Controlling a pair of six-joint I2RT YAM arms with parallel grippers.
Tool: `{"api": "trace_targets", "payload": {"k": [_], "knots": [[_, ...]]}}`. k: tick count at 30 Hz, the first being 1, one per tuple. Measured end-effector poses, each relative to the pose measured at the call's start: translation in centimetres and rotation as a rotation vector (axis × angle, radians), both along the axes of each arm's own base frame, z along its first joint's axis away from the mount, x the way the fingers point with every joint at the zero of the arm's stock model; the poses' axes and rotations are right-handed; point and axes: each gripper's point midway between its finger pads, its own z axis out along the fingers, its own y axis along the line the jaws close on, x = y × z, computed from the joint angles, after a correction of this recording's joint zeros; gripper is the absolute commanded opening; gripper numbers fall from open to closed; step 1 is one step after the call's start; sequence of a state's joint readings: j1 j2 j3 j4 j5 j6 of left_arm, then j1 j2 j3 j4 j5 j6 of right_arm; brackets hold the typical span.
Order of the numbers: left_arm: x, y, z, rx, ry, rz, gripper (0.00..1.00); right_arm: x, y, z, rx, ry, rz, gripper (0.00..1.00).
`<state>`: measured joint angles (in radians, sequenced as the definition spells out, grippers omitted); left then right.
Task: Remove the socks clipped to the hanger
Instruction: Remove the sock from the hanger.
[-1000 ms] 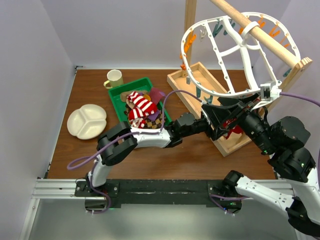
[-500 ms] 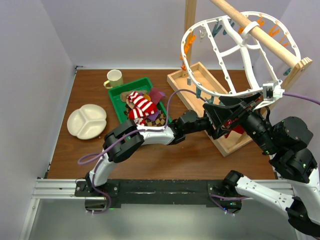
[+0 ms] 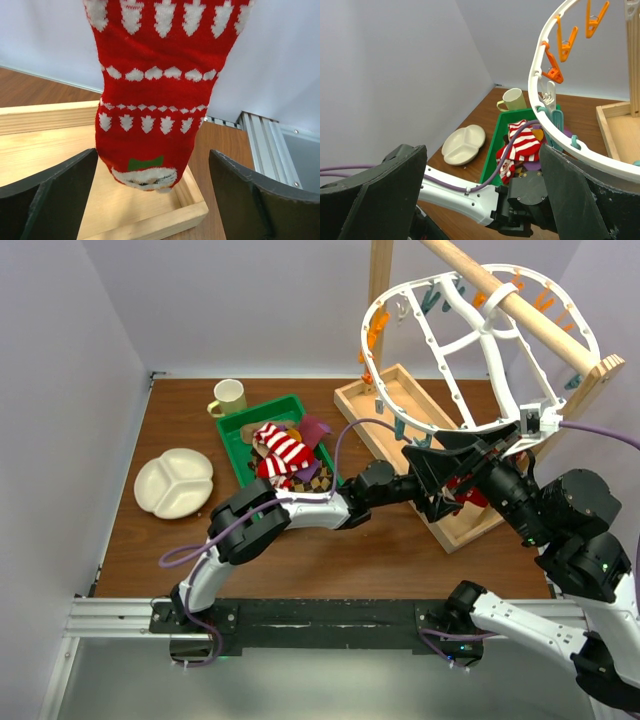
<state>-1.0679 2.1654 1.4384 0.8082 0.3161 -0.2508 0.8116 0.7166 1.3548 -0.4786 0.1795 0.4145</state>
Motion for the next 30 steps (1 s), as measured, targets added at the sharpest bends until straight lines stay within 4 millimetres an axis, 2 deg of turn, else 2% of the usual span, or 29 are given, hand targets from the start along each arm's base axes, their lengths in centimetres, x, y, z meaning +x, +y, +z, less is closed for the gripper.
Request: {"api": "trace_targets", "payload": {"k": [10, 16, 19, 22, 23, 24, 25, 28, 30], "knots": [[1.7, -0.5, -1.3, 0.006, 0.02, 0.15, 1.0, 0.0, 0.3, -0.1, -0.005, 0.002, 0.014, 0.99], [3.2, -0.7, -0.7, -0.028, 0.014, 0.22, 1.0, -0.1, 0.3, -0.1, -0.005, 0.002, 0.015, 0.98], [3.5, -0.9, -0.2, -0.06, 0.014, 0.232, 0.95, 0.0, 0.3, -0.1, -0.005, 0.002, 0.015, 0.98], [3.6, -1.1, -0.2, -0.089, 0.02, 0.238, 0.82, 0.0, 0.3, -0.1, -0.005, 0.002, 0.015, 0.99], [3.6, -1.2, -0.2, -0.094, 0.022, 0.238, 0.67, 0.0, 0.3, -0.1, -0.005, 0.002, 0.014, 0.99], [3.7, -1.3, -0.3, -0.099, 0.027, 0.237, 0.58, 0.0, 0.3, -0.1, -0.005, 0.002, 0.014, 0.99], [3.7, -1.4, -0.4, -0.103, 0.032, 0.236, 0.42, 0.0, 0.3, -0.1, -0.005, 0.002, 0.014, 0.98], [3.7, -1.5, -0.2, -0.115, 0.044, 0.231, 0.24, 0.0, 0.3, -0.1, -0.005, 0.002, 0.013, 0.98], [3.6, -1.6, 0.0, -0.126, 0.049, 0.228, 0.17, 0.0, 0.3, -0.1, -0.005, 0.002, 0.011, 0.98]]}}
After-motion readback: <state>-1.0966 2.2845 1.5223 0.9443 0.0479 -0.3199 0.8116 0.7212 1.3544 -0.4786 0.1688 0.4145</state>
